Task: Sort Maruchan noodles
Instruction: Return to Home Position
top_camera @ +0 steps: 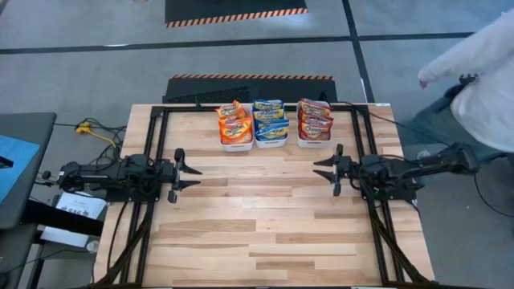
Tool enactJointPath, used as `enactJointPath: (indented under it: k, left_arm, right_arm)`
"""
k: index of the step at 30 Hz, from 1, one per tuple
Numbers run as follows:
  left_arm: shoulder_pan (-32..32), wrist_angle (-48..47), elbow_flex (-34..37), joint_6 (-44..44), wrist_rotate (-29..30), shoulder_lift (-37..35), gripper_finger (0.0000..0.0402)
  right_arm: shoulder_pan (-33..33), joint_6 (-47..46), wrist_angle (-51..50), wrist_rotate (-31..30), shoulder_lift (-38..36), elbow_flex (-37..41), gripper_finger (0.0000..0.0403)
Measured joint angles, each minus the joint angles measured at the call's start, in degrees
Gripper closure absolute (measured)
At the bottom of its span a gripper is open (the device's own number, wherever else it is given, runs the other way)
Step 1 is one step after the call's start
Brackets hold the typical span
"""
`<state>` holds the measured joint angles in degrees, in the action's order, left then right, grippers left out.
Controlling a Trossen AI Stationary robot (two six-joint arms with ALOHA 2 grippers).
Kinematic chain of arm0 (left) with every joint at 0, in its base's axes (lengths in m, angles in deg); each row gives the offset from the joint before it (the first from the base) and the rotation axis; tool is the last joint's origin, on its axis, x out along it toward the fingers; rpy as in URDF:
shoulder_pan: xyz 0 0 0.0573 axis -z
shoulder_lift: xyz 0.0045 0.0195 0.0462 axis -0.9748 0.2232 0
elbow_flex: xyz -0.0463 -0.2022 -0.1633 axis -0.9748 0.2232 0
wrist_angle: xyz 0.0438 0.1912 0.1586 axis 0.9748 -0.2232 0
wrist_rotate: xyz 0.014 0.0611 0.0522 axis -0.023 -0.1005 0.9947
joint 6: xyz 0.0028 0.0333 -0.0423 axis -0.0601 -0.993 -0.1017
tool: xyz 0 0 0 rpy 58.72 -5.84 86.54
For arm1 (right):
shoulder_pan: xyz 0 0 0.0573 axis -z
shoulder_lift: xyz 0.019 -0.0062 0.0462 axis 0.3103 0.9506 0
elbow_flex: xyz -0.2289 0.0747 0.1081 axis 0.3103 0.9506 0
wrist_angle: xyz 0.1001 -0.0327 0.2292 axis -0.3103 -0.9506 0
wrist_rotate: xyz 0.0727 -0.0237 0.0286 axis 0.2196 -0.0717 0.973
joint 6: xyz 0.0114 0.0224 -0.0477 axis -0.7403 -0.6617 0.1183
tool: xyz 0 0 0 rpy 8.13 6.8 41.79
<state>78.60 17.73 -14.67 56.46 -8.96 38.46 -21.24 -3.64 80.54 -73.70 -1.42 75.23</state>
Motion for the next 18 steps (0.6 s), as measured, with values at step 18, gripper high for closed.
enactJointPath:
  k: [18]
  left_arm:
    - [0.0, -0.02, 0.0, -6.15, 0.31, 0.02, 0.0271]
  right_arm:
    - [14.34, 2.23, -14.34, 16.1, -14.86, 0.07, 0.0294]
